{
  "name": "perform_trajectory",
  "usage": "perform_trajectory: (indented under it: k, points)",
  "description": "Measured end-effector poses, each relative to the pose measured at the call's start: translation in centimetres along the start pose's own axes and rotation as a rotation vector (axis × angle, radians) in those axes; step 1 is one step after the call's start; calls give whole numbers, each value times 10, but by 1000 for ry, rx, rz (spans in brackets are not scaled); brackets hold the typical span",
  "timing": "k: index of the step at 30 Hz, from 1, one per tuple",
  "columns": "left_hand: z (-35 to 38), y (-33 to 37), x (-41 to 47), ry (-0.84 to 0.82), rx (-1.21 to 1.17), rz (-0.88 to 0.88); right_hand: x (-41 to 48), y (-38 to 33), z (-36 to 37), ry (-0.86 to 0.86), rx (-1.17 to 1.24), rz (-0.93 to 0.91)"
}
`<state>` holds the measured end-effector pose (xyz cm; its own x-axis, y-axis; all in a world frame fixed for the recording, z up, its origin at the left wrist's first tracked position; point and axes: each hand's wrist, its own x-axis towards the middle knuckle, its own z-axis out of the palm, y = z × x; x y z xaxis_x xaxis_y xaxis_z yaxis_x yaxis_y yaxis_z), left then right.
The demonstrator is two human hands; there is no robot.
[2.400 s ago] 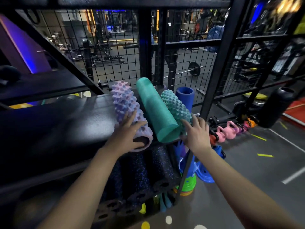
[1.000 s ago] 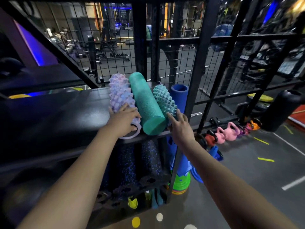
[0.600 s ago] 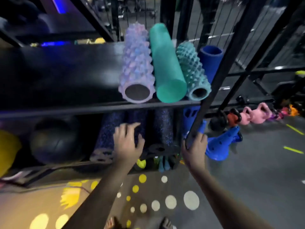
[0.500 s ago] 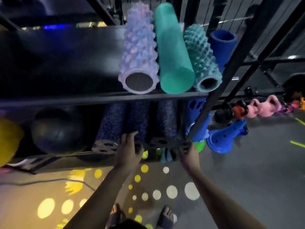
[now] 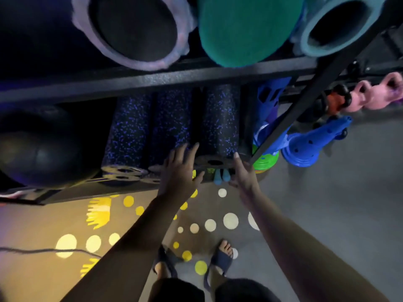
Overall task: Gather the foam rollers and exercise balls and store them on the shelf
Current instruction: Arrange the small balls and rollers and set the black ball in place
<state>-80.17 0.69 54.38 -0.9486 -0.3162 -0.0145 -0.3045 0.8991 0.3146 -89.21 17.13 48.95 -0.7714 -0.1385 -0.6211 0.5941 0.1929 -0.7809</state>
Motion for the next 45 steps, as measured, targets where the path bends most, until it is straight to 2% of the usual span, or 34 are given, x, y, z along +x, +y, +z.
perform_trajectory:
  k: [2, 6, 8, 10, 11, 14, 18, 20, 21, 24, 27, 31, 35, 39, 41, 43, 45]
  points:
    - [19, 10, 24, -20, 78, 58, 16, 4, -1, -25, 18, 13]
    - [57, 16, 62, -100, 174, 38, 35, 24, -8, 6, 38, 67]
    - [68, 14, 72, -92, 153, 40, 40, 34, -14, 47, 35, 72]
    - [69, 8, 74, -72, 37, 33, 50, 44, -18, 109, -97, 30]
    - [67, 5, 74, -11, -45, 30, 57, 50, -19, 135, -216, -29]
    - [53, -7, 68, 329, -253, 27, 76, 63, -17, 217, -582, -231]
    - [22, -13, 69, 590, -365, -30, 95, 43, 8, 398, -737, -543]
    - [12, -16, 71, 662, -395, -77, 110, 26, 22, 415, -807, -515]
    - [10, -20, 72, 679, -420, -111, 121, 20, 26, 400, -866, -444]
    - [10, -30, 70, 649, -455, -167, 147, 10, 30, 330, -1020, -190]
    - [16, -34, 71, 601, -429, -161, 161, 2, 26, 293, -980, -44]
    - [19, -38, 70, 574, -392, -182, 158, 1, 28, 243, -1084, -94]
    - [12, -53, 70, 641, -394, -145, 157, 5, 24, 220, -1129, -167]
    - [11, -58, 67, 593, -338, -77, 154, 4, 27, 218, -1115, -133]
    - [10, -61, 66, 597, -340, -65, 142, 10, 35, 300, -1148, -299]
    - [9, -66, 67, 614, -358, -63, 126, 27, 51, 366, -1148, -625]
    - [9, -67, 67, 600, -355, -59, 112, 45, 79, 288, -1076, -801]
